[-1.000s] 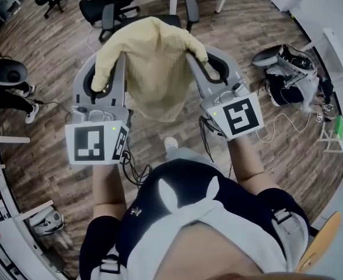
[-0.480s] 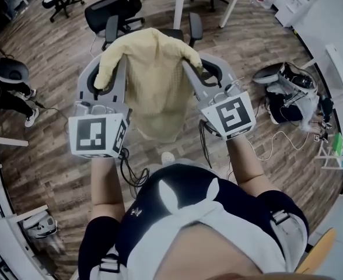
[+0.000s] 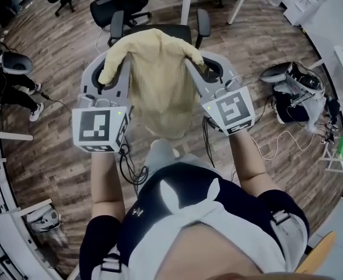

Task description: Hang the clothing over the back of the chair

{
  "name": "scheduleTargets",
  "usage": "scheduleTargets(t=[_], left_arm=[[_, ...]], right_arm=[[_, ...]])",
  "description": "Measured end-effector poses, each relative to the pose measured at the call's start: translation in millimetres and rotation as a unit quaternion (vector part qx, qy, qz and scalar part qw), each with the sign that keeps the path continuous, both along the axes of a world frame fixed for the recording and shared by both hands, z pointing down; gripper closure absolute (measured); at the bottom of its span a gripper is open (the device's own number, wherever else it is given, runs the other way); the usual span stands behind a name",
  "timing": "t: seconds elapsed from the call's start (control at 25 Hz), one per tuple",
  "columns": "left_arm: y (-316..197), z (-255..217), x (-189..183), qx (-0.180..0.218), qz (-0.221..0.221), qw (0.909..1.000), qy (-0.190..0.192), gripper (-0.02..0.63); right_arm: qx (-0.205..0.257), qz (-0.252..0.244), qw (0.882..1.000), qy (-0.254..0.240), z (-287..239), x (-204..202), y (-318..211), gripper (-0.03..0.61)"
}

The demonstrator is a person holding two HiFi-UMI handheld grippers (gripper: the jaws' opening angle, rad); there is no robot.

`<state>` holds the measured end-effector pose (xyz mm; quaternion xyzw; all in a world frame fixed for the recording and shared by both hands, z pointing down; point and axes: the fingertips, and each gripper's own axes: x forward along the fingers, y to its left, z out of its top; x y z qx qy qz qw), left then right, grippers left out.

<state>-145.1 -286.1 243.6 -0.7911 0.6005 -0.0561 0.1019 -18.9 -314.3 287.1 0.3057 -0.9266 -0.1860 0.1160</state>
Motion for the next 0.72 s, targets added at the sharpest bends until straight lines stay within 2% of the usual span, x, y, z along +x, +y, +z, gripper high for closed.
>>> scheduleTargets(t=[0.2,0.36,0.72], left_arm=[[-27.3,14.4,-11.7,-0.02,0.007,0.9998,0.0,0.534],[-54.9,26.9,-17.5,-0.049,0.022,0.9984,-0.016,0.534],[-103.9,66.1,-28.0,-0.123,0.061,0.9894,-0.049,0.534]], right_arm=[[-0.016,0.008,1.0,0.014,15.0,-11.4,-23.9,0.546],[-0.05,0.003,0.998,0.047,30.6,-19.9,-47.7,0.546],[-0.113,-0.023,0.987,0.111,69.0,-36.1,-80.8,0.546]])
